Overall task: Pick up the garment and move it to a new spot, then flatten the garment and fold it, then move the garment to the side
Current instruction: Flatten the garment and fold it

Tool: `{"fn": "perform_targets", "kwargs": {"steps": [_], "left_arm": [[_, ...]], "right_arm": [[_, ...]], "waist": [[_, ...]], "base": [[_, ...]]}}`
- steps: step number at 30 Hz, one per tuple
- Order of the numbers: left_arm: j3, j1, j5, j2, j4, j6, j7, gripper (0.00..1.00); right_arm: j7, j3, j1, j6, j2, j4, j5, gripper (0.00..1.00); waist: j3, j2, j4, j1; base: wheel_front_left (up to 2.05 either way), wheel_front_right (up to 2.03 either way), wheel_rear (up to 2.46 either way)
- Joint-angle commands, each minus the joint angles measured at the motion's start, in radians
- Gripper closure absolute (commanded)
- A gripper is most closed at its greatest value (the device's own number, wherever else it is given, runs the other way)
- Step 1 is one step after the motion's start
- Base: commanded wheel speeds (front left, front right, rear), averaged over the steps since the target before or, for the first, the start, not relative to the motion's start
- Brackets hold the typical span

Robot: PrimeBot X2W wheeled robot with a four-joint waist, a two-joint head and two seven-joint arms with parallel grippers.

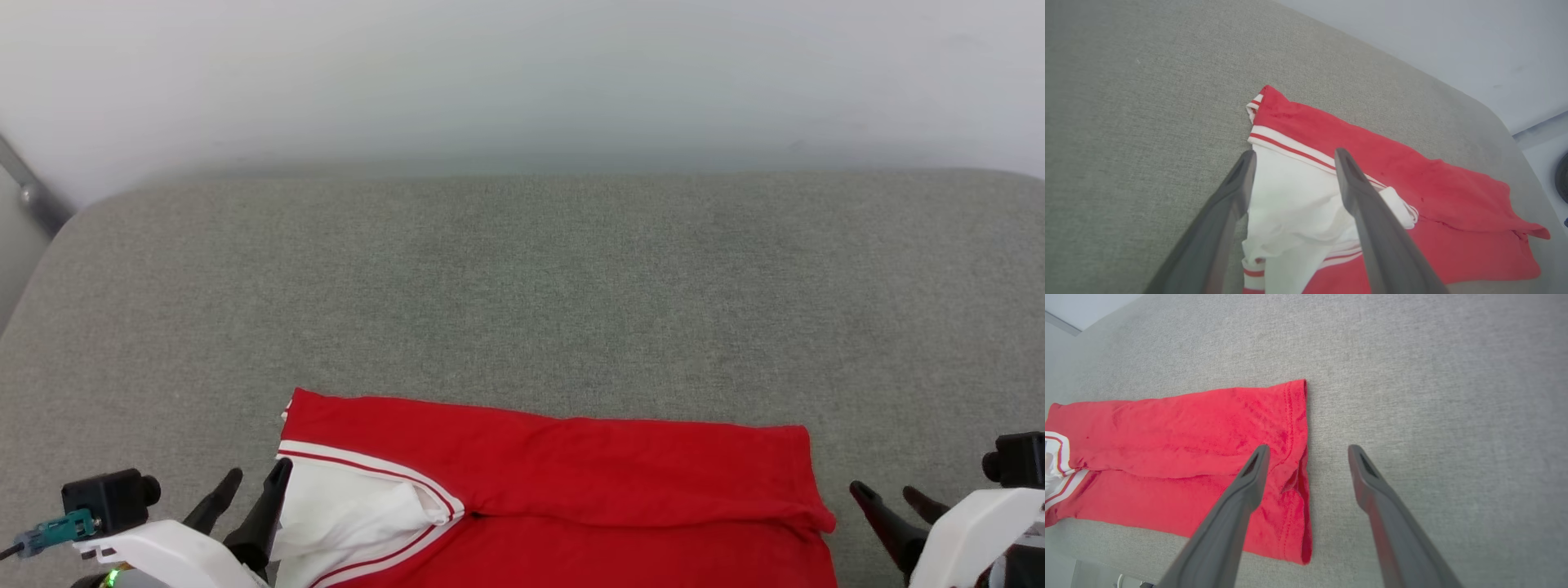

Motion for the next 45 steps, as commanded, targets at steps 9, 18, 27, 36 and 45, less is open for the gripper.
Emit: {"fn": "perform_targets", "kwargs": {"steps": [9,18,27,36,45], "left_arm": [[-0.039,-0.083,0.2,-0.066,-0.12,0.072,-0.186,0.0],[-0.025,-0.108,0.357,-0.119,-0.136,0.102,-0.329,0.0],[0.009,-0.127,0.424,-0.14,-0.122,0.086,-0.341,0.0],[0.003,-0.153,0.435,-0.152,-0.088,0.066,-0.342,0.0],[-0.004,-0.145,0.431,-0.144,-0.074,0.072,-0.327,0.0]], "right_arm": [[0.178,-0.137,-0.029,-0.001,-0.017,-0.083,-0.031,0.0],[0.3,-0.185,-0.034,-0.001,0.01,-0.042,-0.054,0.0],[0.309,-0.162,-0.076,-0.001,0.069,0.067,-0.064,0.0],[0.312,-0.115,-0.074,-0.001,0.103,0.244,-0.043,0.38],[0.276,-0.098,-0.132,-0.001,0.085,0.256,-0.033,1.0]], "waist": [[-0.076,0.0,0.027,0.0001],[-0.054,0.0,0.103,0.0001],[0.033,0.0,0.139,0.0001],[0.057,0.0,0.136,0.0001],[0.03,0.0,0.111,0.0001]], "base": [[0.0,0.0,0.0],[0.0,0.0,0.0],[0.0,0.0,0.0],[0.0,0.0,0.0],[0.0,0.0,0.0]]}}
